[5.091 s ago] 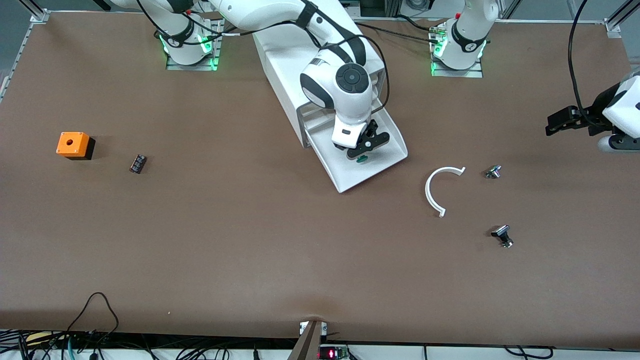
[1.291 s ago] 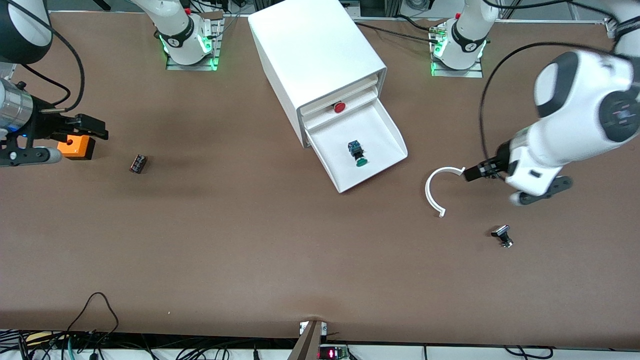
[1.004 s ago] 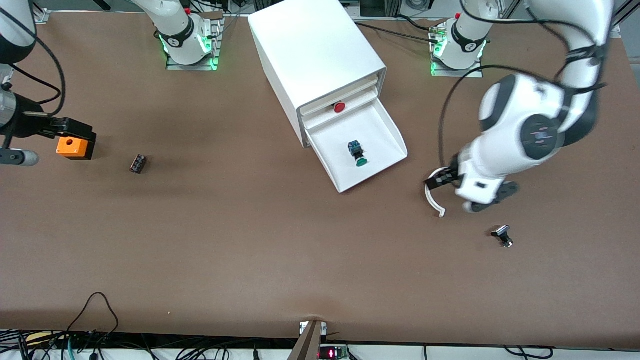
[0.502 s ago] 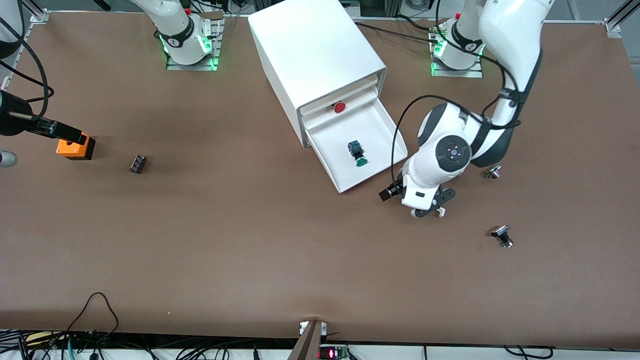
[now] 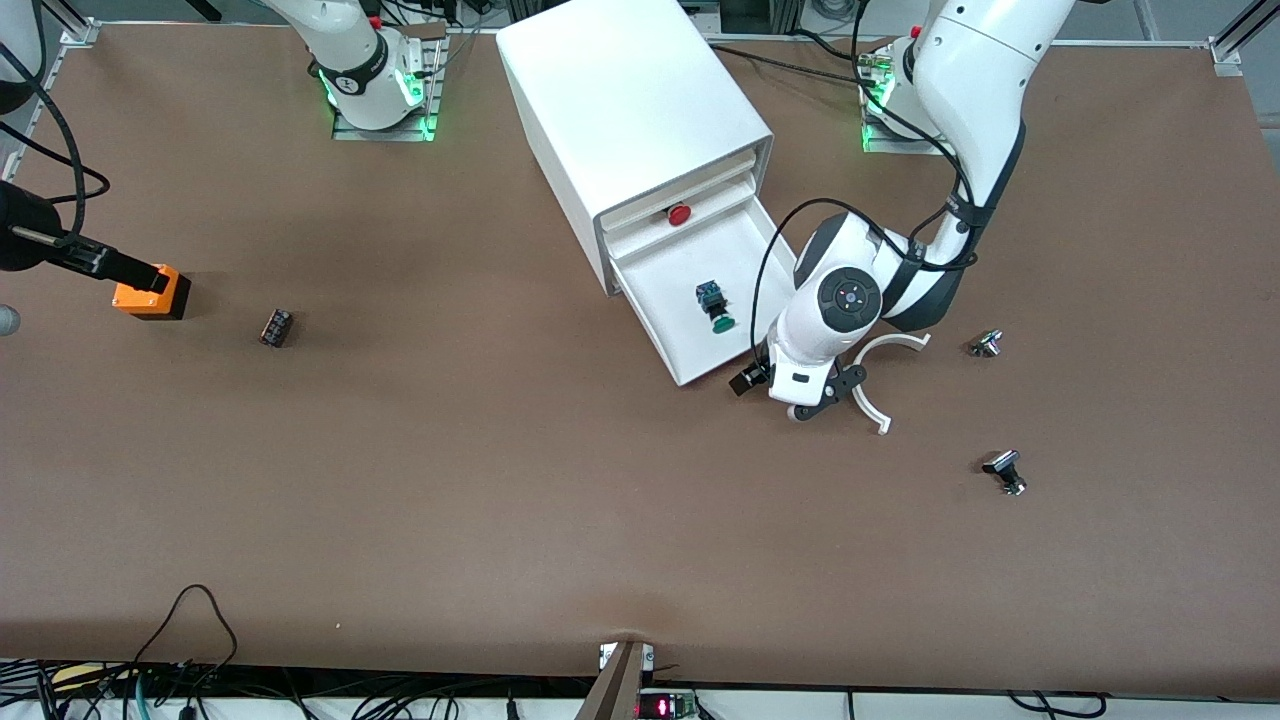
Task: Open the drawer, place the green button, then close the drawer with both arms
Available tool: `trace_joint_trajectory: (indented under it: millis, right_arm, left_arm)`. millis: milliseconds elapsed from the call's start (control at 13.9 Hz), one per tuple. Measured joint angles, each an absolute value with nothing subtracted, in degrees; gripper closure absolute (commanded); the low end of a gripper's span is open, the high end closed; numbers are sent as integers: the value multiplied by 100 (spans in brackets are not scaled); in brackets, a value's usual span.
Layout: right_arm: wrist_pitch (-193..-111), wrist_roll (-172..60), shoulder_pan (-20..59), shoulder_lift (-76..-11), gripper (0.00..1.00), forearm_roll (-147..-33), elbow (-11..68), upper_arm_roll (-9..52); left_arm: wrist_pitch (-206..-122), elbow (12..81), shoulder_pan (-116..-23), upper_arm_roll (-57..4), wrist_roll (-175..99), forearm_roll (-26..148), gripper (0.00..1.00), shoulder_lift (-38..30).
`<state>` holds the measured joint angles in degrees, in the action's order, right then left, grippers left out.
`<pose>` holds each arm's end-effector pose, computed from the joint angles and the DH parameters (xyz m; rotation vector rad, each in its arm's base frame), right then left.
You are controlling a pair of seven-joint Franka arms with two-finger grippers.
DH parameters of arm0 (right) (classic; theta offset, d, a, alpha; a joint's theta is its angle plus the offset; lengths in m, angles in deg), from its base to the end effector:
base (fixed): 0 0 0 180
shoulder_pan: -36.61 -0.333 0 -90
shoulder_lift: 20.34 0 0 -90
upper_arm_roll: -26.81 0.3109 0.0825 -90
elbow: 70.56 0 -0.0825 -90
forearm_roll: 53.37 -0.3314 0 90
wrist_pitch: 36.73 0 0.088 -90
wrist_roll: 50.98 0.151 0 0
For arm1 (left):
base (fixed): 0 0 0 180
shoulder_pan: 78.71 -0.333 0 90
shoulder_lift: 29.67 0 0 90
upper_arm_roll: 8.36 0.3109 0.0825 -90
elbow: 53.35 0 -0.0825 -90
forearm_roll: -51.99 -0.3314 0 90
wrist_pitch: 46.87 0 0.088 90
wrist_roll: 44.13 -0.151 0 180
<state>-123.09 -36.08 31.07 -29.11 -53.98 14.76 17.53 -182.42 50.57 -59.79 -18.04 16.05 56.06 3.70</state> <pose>0.5312 -0.0273 0.5258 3.0671 -0.5030 -0.2038 0.5365 -0.2898 0.2110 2.9022 0.9439 -0.1784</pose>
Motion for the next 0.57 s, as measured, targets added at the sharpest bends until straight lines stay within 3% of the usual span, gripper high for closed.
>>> trace_joint_trajectory:
  millis: [574]
  right_arm:
    - [-12311, -3595, 3108, -2907, 0, -5397, 1472, 1730]
  left_arm:
    - [-18253, 5319, -5375, -1796, 2067, 5598, 0, 344]
